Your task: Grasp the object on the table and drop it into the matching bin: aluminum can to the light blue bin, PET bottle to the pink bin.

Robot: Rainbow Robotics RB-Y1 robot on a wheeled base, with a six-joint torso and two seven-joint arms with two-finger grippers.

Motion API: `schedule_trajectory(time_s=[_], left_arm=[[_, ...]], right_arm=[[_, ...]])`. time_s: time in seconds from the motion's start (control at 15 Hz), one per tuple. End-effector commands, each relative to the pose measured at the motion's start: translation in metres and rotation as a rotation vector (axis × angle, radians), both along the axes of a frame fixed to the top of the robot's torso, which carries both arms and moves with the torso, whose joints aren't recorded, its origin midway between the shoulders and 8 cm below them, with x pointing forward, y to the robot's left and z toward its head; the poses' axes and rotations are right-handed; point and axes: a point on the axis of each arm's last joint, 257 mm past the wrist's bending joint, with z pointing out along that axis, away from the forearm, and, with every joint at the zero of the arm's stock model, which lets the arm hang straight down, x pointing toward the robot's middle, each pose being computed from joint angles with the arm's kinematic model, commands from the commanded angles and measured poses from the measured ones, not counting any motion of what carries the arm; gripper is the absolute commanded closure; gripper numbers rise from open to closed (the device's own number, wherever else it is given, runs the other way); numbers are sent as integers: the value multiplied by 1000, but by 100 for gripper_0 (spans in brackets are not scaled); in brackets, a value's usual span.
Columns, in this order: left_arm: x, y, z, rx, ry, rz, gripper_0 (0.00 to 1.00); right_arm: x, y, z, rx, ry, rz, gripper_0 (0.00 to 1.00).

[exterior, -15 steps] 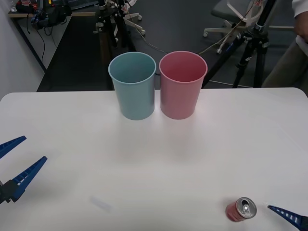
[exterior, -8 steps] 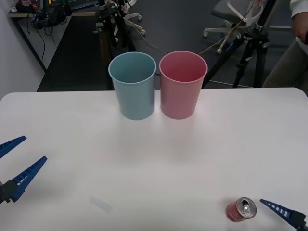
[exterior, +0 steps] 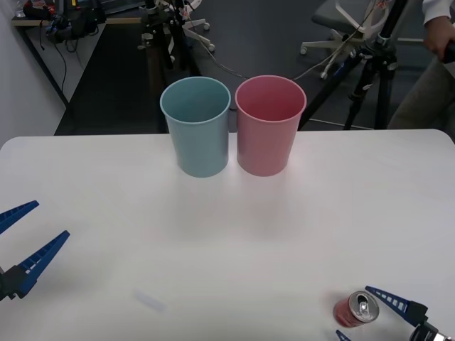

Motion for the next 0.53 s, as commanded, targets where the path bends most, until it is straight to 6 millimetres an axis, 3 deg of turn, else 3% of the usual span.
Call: schedule_trajectory(time_s=[0.07,0.53], left_arm=[[0,0,0,0,0,0,0],[0,0,0,0,0,0,0]], right_arm=[[11,9,-1,1,-1,4,0],[24,25,-1,11,-6,20,0]])
